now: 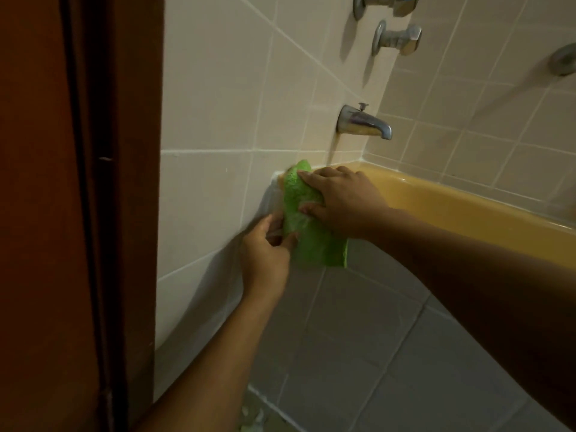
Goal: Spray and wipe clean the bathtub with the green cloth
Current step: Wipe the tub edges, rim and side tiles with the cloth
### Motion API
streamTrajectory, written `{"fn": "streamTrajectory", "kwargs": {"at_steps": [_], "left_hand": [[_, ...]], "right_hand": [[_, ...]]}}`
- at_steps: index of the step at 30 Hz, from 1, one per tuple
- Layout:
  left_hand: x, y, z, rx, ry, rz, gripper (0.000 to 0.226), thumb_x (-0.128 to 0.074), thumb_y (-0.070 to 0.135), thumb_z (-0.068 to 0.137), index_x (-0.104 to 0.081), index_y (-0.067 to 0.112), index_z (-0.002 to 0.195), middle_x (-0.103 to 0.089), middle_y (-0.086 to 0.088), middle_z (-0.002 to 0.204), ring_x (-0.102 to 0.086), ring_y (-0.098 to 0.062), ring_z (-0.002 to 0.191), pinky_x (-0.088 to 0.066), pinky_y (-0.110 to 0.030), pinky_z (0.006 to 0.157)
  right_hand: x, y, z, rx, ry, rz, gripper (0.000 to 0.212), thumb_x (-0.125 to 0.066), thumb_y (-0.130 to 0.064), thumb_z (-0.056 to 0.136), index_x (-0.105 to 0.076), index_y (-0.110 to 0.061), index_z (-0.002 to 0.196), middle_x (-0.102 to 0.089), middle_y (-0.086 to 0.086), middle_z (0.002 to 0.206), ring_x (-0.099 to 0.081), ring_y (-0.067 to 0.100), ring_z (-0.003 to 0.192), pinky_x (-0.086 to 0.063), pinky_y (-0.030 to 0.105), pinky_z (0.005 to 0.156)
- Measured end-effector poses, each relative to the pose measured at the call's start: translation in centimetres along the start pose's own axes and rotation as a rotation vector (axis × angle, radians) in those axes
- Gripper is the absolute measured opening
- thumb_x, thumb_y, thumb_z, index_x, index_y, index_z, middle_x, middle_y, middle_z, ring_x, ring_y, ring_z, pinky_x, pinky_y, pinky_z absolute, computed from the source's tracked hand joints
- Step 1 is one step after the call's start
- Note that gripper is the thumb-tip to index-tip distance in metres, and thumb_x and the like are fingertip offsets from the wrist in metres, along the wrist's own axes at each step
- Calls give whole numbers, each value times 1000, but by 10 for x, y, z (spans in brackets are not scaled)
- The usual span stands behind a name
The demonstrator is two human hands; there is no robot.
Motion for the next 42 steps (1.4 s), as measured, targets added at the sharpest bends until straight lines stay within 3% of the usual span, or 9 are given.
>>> {"fn": "streamTrajectory", "kwargs": {"at_steps": [5,14,19,21,25,30,34,38,42], "left_hand": [[6,6,-10,-22,85,-38,43,-76,-2,86,-72,17,125,-77,6,104,-74,-7,93,-59,-24,84],[15,6,-13,-68,157,62,41,-70,-6,88,-74,15,123,-76,5,108,-72,-9,98,-51,-6,79],[21,8,-9,-169,200,211,45,-68,-5,87,-69,13,129,-74,-2,120,-70,-17,107,-56,-34,95],[23,11,-15,-193,190,246,45,-70,-4,87,-69,13,129,-74,-2,118,-70,-18,105,-56,-33,93],[22,4,-31,-87,89,204,50,-72,-7,87,-68,16,131,-76,1,110,-70,-11,96,-50,-7,79],[16,-4,-53,110,-153,143,46,-63,-10,93,-70,30,115,-76,14,100,-74,-10,98,-58,-31,90],[36,13,-76,32,-182,448,42,-65,2,95,-68,13,135,-74,-2,120,-70,-22,112,-55,-42,100],[34,53,-94,2,-230,557,40,-66,3,96,-68,10,135,-71,-5,127,-66,-23,118,-50,-33,102],[-9,95,-114,-20,-501,668,37,-65,9,98,-70,17,133,-74,-1,123,-68,-22,115,-53,-35,102]], "right_hand": [[1,-8,9,6,-18,7,71,-52,-57,99,-26,-31,160,-44,2,156,-44,29,137,-36,45,108],[7,-3,-1,32,-63,58,76,-62,-48,96,-25,-33,160,-39,0,161,-39,29,143,-34,42,113],[-1,-20,11,63,12,-12,76,-58,-50,97,-22,-32,161,-39,0,160,-46,30,136,-38,45,107],[-1,-20,8,101,26,-2,76,-61,-47,97,-24,-32,161,-37,0,162,-45,29,138,-38,46,109],[3,-21,-6,216,43,8,71,-67,-38,95,-33,-36,158,-33,-4,165,-35,24,147,-31,44,113],[1,-31,-41,355,52,-105,59,-60,-30,96,-45,-28,153,-41,-3,160,-34,26,149,-41,46,99],[-8,-21,-92,416,22,-189,73,-66,-23,88,-40,-29,156,-38,-1,163,-34,22,150,-31,44,117],[-21,-7,-160,368,-7,-105,81,-69,-23,88,-31,-32,159,-30,-5,166,-26,17,153,-20,45,122],[-29,5,-227,192,-118,140,99,-74,-43,88,-9,-36,163,-16,-10,170,-12,12,156,-15,39,125]]}}
Point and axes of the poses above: each hand's wrist, its own z-axis towards the middle knuckle, its own x-axis out of the back of the hand, y = z × x, the point moved 7 cm from there along z, towards the middle knuckle
